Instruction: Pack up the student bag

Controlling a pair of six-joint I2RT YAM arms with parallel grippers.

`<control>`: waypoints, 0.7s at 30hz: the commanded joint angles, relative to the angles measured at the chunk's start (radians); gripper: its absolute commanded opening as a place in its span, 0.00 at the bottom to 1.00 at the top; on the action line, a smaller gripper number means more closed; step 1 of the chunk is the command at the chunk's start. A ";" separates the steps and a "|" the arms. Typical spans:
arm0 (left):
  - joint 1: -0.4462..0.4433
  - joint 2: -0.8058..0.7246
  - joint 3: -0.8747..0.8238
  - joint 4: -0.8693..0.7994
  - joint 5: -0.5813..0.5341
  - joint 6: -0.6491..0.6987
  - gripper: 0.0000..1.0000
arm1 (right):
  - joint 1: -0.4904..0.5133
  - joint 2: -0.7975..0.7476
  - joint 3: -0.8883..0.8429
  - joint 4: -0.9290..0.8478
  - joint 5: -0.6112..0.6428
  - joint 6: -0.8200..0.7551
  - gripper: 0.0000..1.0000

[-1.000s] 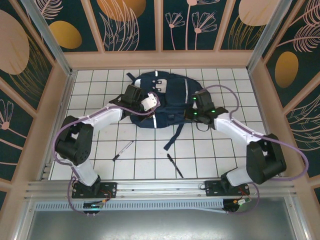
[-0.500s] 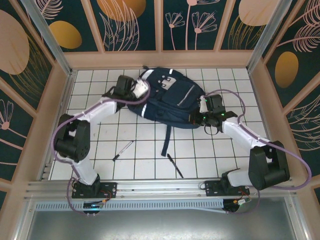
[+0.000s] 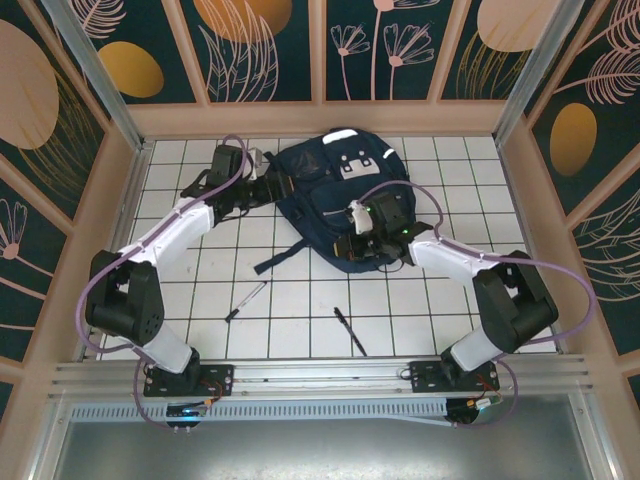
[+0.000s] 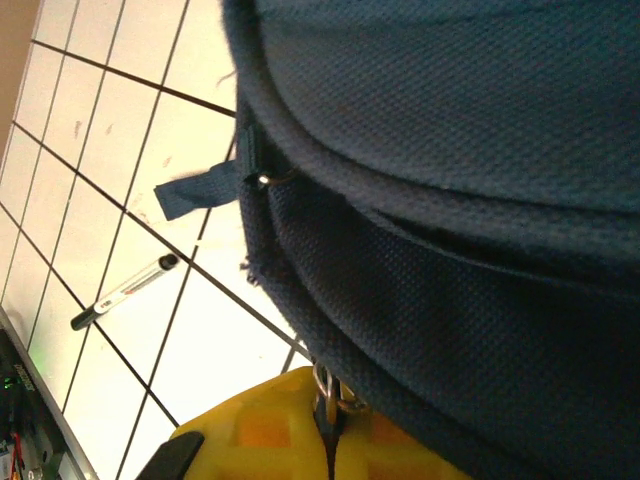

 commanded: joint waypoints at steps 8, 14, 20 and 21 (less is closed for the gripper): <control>-0.146 0.143 -0.080 0.143 0.031 -0.359 0.78 | 0.081 0.028 0.027 0.181 -0.067 -0.009 0.00; -0.144 0.185 -0.029 0.105 -0.106 -0.313 0.38 | 0.124 0.055 0.071 0.087 0.051 -0.011 0.00; -0.133 0.222 0.075 -0.014 -0.179 -0.145 0.00 | 0.102 -0.014 0.029 -0.061 0.222 -0.063 0.00; -0.124 0.229 0.085 -0.032 -0.180 -0.116 0.00 | 0.092 -0.028 0.019 -0.086 0.254 -0.071 0.00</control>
